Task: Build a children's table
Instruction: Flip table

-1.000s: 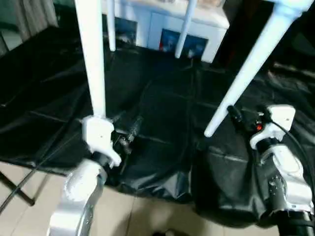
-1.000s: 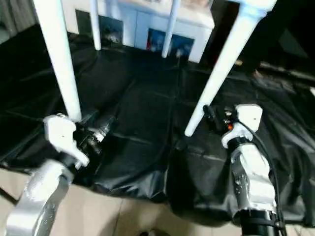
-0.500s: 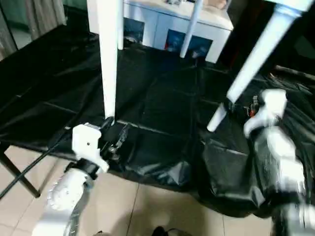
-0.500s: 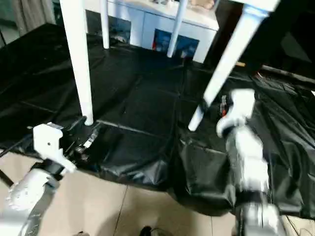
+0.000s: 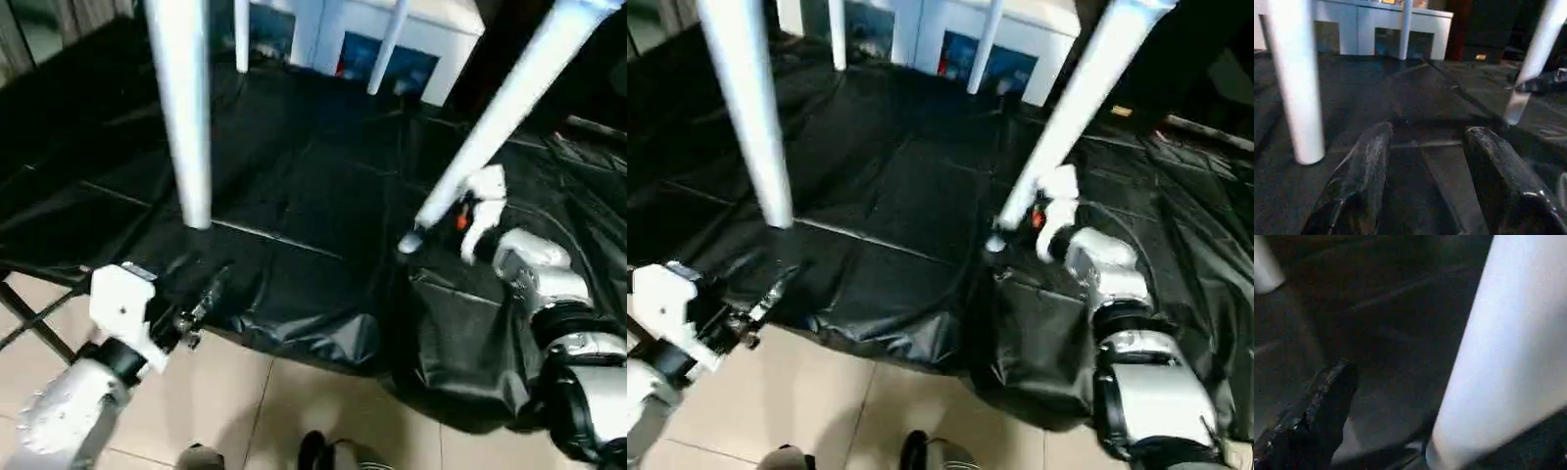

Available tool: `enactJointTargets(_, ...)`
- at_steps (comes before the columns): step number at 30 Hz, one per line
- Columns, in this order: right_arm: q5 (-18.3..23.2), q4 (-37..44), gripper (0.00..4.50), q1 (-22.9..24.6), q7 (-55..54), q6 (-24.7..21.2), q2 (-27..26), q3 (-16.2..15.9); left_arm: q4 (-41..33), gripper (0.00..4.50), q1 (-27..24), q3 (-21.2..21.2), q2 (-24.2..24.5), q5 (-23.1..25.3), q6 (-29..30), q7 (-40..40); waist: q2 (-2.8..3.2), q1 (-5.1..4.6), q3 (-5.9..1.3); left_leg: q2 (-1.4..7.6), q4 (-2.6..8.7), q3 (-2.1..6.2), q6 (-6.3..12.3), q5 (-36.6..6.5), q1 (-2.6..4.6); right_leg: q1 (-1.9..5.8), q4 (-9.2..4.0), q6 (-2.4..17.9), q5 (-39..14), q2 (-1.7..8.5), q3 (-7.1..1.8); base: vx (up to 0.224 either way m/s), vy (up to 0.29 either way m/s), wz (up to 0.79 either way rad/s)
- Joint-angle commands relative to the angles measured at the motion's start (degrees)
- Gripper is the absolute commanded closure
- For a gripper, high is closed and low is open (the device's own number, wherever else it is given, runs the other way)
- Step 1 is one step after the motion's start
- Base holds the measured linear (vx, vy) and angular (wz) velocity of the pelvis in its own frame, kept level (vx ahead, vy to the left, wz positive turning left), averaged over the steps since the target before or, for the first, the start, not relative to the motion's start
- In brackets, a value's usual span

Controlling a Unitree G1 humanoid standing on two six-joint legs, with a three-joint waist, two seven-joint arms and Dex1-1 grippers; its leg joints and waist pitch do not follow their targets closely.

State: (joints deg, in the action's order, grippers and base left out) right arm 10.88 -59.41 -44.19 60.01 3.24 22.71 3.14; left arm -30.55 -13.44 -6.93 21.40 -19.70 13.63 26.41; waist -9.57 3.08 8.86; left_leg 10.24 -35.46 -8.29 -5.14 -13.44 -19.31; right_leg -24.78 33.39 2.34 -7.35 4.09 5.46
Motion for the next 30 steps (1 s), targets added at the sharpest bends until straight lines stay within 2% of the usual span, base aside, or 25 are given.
enactJointTargets(1,-0.67,2.75,0.02,2.69,5.64,-0.51,1.9,-2.24,-1.5,1.77,-0.55,0.0,0.05,-0.79,-0.18,0.89,0.54,0.55,-3.34,3.07,5.08,0.61,7.54,-3.94,-0.56,3.22,-3.08,11.53,-20.29,4.87,-3.72,0.064,-0.012,0.02)
enactJointTargets(2,-0.59,4.93,0.02,4.73,7.69,-0.59,2.56,-3.3,-1.54,1.77,-0.58,-0.01,0.16,-0.86,-0.34,1.01,0.45,0.89,-3.59,3.0,4.63,0.28,8.97,-1.03,-0.19,2.92,-2.71,12.28,-16.89,4.66,-3.8,0.083,-0.02,0.09)
enactJointTargets(3,-0.5,6.48,0.02,6.15,8.83,-0.68,2.93,-3.96,-1.52,1.77,-0.55,-0.02,0.2,-0.85,-0.49,1.07,0.51,0.95,-3.49,3.02,4.5,0.09,9.7,-0.23,0.1,2.51,-2.61,12.98,-15.87,4.56,-3.87,0.105,-0.026,0.08)
enactJointTargets(4,-0.5,7.85,0.02,7.52,10.08,-0.69,3.29,-4.52,-1.47,1.77,-0.42,0.01,0.21,-1.01,-0.56,1.05,0.32,0.93,-4.03,2.86,4.2,0.15,11.32,3.14,0.0,3.08,-1.91,14.56,-12.21,4.61,-3.79,0.105,-0.026,0.08)
enactJointTargets(5,-0.52,8.72,0.02,8.43,10.94,-0.67,3.53,-4.86,-1.43,1.77,-0.32,0.05,0.2,-1.17,-0.59,1.01,0.19,0.99,-4.29,2.87,4.08,0.2,12.2,5.39,-0.01,3.22,-1.5,15.1,-9.95,4.55,-3.73,0.087,-0.022,0.01)
enactJointTargets(6,0.14,12.48,0.02,11.58,12.48,-1.31,3.89,-5.58,-0.99,1.77,0.34,0.52,0.14,-1.28,-0.77,1.11,0.0,1.17,-4.51,2.73,3.78,0.19,15.22,9.82,-0.1,3.39,-1.18,15.85,-5.62,4.37,-3.74,0.054,-0.019,0.01)
enactJointTargets(8,2.09,20.14,0.02,17.16,13.73,-3.51,3.61,-5.73,0.5,1.77,2.21,1.61,-0.31,-1.12,-0.98,1.53,0.25,1.27,-4.58,2.91,3.7,0.2,16.32,10.5,0.2,3.18,-1.08,16.3,-5.58,4.37,-3.72,0.027,-0.009,0.0)
enactJointTargets(9,2.22,20.55,0.02,17.42,13.73,-3.69,3.56,-5.7,0.59,1.77,2.31,1.67,-0.33,-1.12,-1.01,1.58,0.47,1.6,-4.51,2.98,3.71,0.15,16.59,9.66,0.31,3.19,-1.44,15.84,-7.4,4.28,-3.75,0.0,0.0,0.0)
enactJointTargets(10,2.94,22.91,0.02,18.78,13.52,-4.56,3.24,-5.48,1.17,1.77,2.9,1.92,-0.43,-1.06,-1.17,1.81,0.46,1.59,-4.36,3.07,3.99,0.24,16.1,7.63,0.12,3.25,-1.67,15.85,-10.52,4.35,-3.64,0.0,0.0,0.0)
enactJointTargets(11,3.51,25.1,0.02,20.02,12.95,-5.03,2.96,-5.33,1.76,1.77,3.5,2.16,-0.52,-0.87,-1.23,1.81,1.03,1.77,-4.51,3.1,4.09,0.34,15.38,6.28,0.01,3.52,-1.8,15.23,-12.61,4.43,-3.62,0.0,0.0,0.0)
enactJointTargets(12,3.94,27.15,0.02,21.2,11.77,-5.11,2.52,-5.02,2.51,1.77,4.3,2.47,-0.62,-0.57,-1.43,1.84,0.88,1.78,-4.32,3.17,4.47,0.31,12.39,1.66,0.03,3.5,-2.73,13.03,-18.82,4.5,-3.56,0.0,0.0,0.0)
enactJointTargets(13,3.9,28.46,0.02,22.08,9.74,-4.09,2.0,-4.43,3.41,1.77,5.32,2.7,-0.91,-0.14,-1.56,1.5,1.11,1.81,-4.3,3.2,4.63,0.35,11.03,0.19,0.0,3.5,-2.91,12.08,-20.76,4.58,-3.61,0.0,0.0,0.0)
enactJointTargets(14,3.72,28.93,0.02,22.48,7.36,-3.46,1.46,-3.63,4.35,1.77,6.33,2.85,-1.17,0.53,-1.63,0.87,1.42,1.65,-4.42,3.21,4.82,0.35,8.47,-2.63,0.0,3.58,-3.28,10.85,-23.47,4.58,-3.48,0.0,0.0,0.0)
enactJointTargets(15,3.55,29.63,0.02,22.9,5.58,-3.38,1.14,-2.97,4.99,1.77,7.0,2.95,-1.32,0.98,-1.67,0.36,1.44,1.66,-4.34,3.21,4.94,0.38,7.38,-3.73,-0.05,3.58,-3.41,10.17,-24.77,4.57,-3.45,0.0,0.0,0.0)
enactJointTargets(16,3.53,30.28,0.02,23.35,3.56,-3.01,0.7,-2.04,5.76,1.77,7.82,3.11,-1.46,1.53,-1.43,-0.26,1.85,1.6,-4.38,3.27,5.04,0.3,5.51,-6.04,0.21,3.39,-3.73,9.05,-26.46,4.43,-3.44,0.0,0.0,0.0)
enactJointTargets(18,4.07,33.08,0.02,24.94,-0.39,-4.56,-0.15,-0.24,7.31,1.77,9.46,3.31,-1.98,2.3,-0.84,-1.53,2.09,1.79,-4.55,3.16,5.03,0.1,3.81,-7.78,0.47,3.24,-3.8,7.95,-27.1,4.12,-3.54,0.0,0.0,0.0)
enactJointTargets(20,4.3,36.0,0.02,27.01,-2.22,-5.1,-0.45,0.47,8.28,1.77,10.3,3.63,-2.52,2.94,-1.27,-2.23,2.03,1.96,-4.68,3.07,5.14,0.01,3.4,-8.31,0.24,3.39,-3.94,6.65,-27.99,3.86,-3.46,0.0,0.0,0.0)
enactJointTargets(21,4.17,37.91,0.02,28.78,-3.73,-5.26,-0.7,0.9,8.84,1.77,10.53,3.86,-3.14,3.06,-1.33,-2.82,1.71,1.93,-4.83,2.98,5.08,-0.1,3.39,-8.13,0.14,3.45,-4.12,5.96,-28.67,3.8,-3.46,0.0,0.0,0.0)
enactJointTargets(23,2.69,41.23,0.02,32.71,-7.82,-3.64,-1.43,1.78,9.93,1.77,10.61,4.56,-4.27,3.95,-1.71,-3.99,1.82,2.27,-5.08,2.97,4.99,-0.23,3.15,-7.15,0.36,3.19,-4.36,4.5,-29.14,3.79,-3.53,0.0,0.0,0.0)
enactJointTargets(25,4.04,44.58,0.02,36.4,-10.26,-3.81,-2.92,3.56,10.85,1.77,10.01,5.23,-5.27,5.25,-2.36,-5.16,1.05,2.27,-6.02,3.24,4.8,-0.48,3.5,-5.34,0.54,3.2,-3.73,5.24,-25.35,3.59,-3.47,0.021,-0.019,0.18)
enactJointTargets(26,4.04,44.58,0.02,36.4,-10.26,-3.81,-2.92,3.56,10.85,1.77,10.01,5.23,-5.27,5.25,-2.36,-5.16,1.3,2.15,-5.97,3.28,4.99,-0.44,3.52,-5.63,0.08,3.35,-3.57,5.21,-24.88,3.52,-3.31,0.0,0.0,0.0)
enactJointTargets(27,4.47,50.39,0.02,42.7,-14.26,-2.15,-5.16,6.16,12.46,1.77,9.54,6.48,-6.24,7.62,-0.97,-7.61,0.95,2.0,-6.07,3.26,5.1,-0.42,3.45,-6.13,-0.25,3.57,-3.77,4.58,-25.87,3.5,-3.22,0.0,0.0,0.0)
enactJointTargets(28,3.95,52.54,0.02,45.22,-16.26,-0.85,-6.0,7.17,13.1,1.77,9.43,6.99,-6.68,8.54,0.01,-8.85,0.6,2.51,-6.73,3.28,4.85,-0.46,2.7,-6.18,-0.12,3.68,-3.84,2.48,-27.54,3.9,-3.24,0.0,0.0,0.0)
enactJointTargets(29,3.95,52.54,0.02,45.22,-16.26,-0.85,-6.0,7.17,13.1,1.77,9.43,6.99,-6.68,8.54,0.01,-8.85,0.87,2.63,-6.8,3.36,4.8,-0.52,2.35,-5.99,0.07,3.35,-3.81,2.08,-26.89,3.86,-3.37,0.0,0.0,0.0)
enactJointTargets(30,4.37,56.6,0.02,49.4,-22.2,-1.37,-8.93,10.79,14.16,1.77,9.3,7.95,-7.72,11.02,-0.86,-11.08,1.74,2.36,-6.6,3.35,5.51,-0.18,1.82,-9.51,-0.19,3.48,-4.47,0.83,-29.71,3.66,-3.02,0.0,0.0,0.0)
